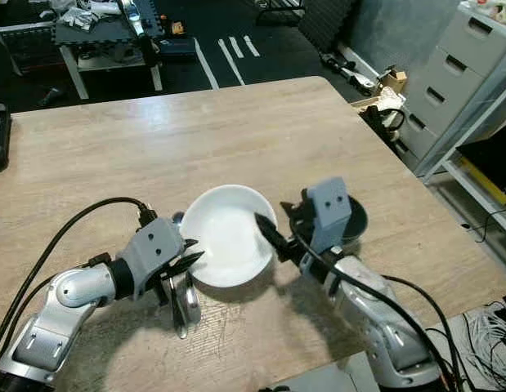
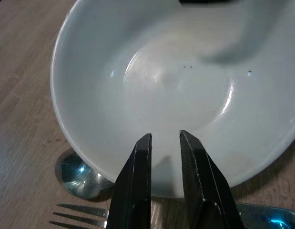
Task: Setting the table
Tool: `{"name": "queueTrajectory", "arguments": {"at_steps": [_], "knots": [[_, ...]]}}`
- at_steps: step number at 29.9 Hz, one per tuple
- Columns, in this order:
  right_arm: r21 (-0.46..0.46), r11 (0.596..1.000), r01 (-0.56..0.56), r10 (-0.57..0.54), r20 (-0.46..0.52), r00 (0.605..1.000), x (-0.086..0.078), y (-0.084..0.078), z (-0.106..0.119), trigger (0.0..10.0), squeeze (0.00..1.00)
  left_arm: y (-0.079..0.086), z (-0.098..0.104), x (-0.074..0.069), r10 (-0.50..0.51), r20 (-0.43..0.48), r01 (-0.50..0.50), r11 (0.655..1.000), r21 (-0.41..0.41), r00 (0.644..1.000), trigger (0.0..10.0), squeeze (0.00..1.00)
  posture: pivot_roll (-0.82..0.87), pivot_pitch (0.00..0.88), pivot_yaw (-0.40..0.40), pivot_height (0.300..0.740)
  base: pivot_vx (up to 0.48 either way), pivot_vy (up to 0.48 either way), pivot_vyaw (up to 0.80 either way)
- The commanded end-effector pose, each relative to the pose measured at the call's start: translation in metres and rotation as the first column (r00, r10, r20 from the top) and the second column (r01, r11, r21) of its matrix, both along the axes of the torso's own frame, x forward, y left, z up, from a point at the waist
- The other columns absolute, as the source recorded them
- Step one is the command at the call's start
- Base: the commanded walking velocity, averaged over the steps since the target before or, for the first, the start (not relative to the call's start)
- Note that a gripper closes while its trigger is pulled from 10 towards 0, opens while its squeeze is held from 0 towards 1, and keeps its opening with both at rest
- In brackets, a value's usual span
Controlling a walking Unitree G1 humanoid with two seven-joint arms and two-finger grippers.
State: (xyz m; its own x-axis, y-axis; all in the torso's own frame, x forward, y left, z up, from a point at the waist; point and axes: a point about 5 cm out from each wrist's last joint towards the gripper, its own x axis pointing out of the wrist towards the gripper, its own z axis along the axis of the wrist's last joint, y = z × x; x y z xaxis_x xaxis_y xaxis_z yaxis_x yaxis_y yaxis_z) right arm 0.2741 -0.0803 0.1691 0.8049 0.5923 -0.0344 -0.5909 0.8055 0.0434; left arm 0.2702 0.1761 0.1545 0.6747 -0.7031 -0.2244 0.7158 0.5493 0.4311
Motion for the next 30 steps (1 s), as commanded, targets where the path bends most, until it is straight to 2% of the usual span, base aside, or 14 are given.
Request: {"name": "queueTrajectory", "arguments": {"at_steps": [1, 4, 5, 6, 7, 10, 15, 20, 22, 28, 29, 30], "knots": [[-0.003, 1.000, -0.030, 0.030, -0.009, 1.000, -0.004, 0.002, -0.001, 10.0, 0.00, 0.004, -0.007, -0.001, 0.019, -0.035, -0.019, 1.000, 0.006, 0.999, 10.0, 0.00, 0.03, 0.099, 0.023, 0.740, 0.000, 0.000, 0.00], [-0.017, 0.998, -0.058, 0.058, -0.009, 0.998, -0.007, 0.005, -0.003, 10.0, 0.00, 0.004, -0.007, -0.001, 0.021, -0.034, -0.021, 1.000, 0.006, 0.999, 10.0, 0.00, 0.03, 0.099, 0.023, 0.740, 0.000, 0.000, 0.00], [-0.032, 0.997, -0.075, 0.075, -0.016, 0.997, -0.009, 0.008, -0.005, 8.0, 0.00, 0.005, -0.007, -0.001, 0.023, -0.033, -0.023, 1.000, 0.005, 0.999, 10.0, 0.00, 0.03, 0.101, 0.023, 0.740, 0.000, 0.000, 0.00], [-0.032, 0.997, -0.075, 0.075, -0.016, 0.997, -0.009, 0.008, -0.005, 8.0, 0.00, 0.005, -0.007, -0.001, 0.023, -0.033, -0.023, 1.000, 0.005, 0.999, 10.0, 0.00, 0.03, 0.101, 0.023, 0.740, 0.000, 0.000, 0.00], [-0.042, 0.996, -0.074, 0.073, -0.025, 0.997, -0.009, 0.009, -0.008, 0.0, 0.00, 0.005, -0.006, -0.001, 0.025, -0.031, -0.025, 1.000, 0.004, 0.999, 10.0, 0.00, 0.03, 0.102, 0.023, 0.740, 0.000, 0.000, 0.00], [-0.042, 0.999, -0.026, 0.024, -0.046, 0.999, -0.005, 0.007, -0.011, 0.0, 0.00, 0.005, -0.005, 0.000, 0.028, -0.029, -0.028, 1.000, 0.002, 0.999, 10.0, 0.00, 0.03, 0.103, 0.025, 0.740, 0.000, 0.000, 0.00], [-0.055, 0.998, -0.007, 0.004, -0.051, 0.999, -0.003, 0.005, -0.012, 0.0, 0.00, 0.005, -0.005, 0.001, 0.029, -0.029, -0.029, 1.000, 0.001, 0.999, 10.0, 0.00, 0.03, 0.103, 0.024, 0.740, 0.000, 0.000, 0.00], [-0.143, 0.989, 0.038, -0.052, -0.096, 0.994, 0.000, 0.002, -0.023, 0.0, 0.00, 0.005, -0.005, 0.001, 0.033, -0.026, -0.033, 0.999, -0.003, 0.999, 10.0, 0.00, 0.03, 0.104, 0.022, 0.740, 0.000, 0.000, 0.00], [-0.174, 0.984, 0.039, -0.054, -0.082, 0.995, 0.000, 0.002, -0.023, 0.0, 0.00, 0.004, -0.005, 0.001, 0.033, -0.027, -0.034, 0.999, -0.005, 0.999, 10.0, 0.00, 0.03, 0.104, 0.022, 0.740, 0.000, 0.000, 0.00], [-0.160, 0.987, 0.026, -0.035, -0.057, 0.998, 0.001, 0.005, -0.019, 0.0, 0.00, 0.003, -0.005, 0.001, 0.037, -0.025, -0.037, 0.999, -0.010, 0.999, 10.0, 0.00, 0.03, 0.105, 0.019, 0.740, 0.000, 0.000, 0.00], [-0.163, 0.987, 0.018, -0.027, -0.052, 0.998, 0.000, 0.006, -0.018, 1.7, 0.00, 0.003, -0.005, 0.001, 0.037, -0.025, -0.037, 0.999, -0.011, 0.999, 10.0, 0.00, 0.03, 0.105, 0.019, 0.740, 0.000, 0.000, 0.00], [-0.165, 0.986, 0.014, -0.023, -0.050, 0.998, 0.000, 0.006, -0.018, 1.7, 0.00, 0.003, -0.005, 0.001, 0.037, -0.026, -0.037, 0.999, -0.011, 0.999, 10.0, 0.00, 0.03, 0.105, 0.019, 0.740, 0.000, 0.000, 0.00]]}}
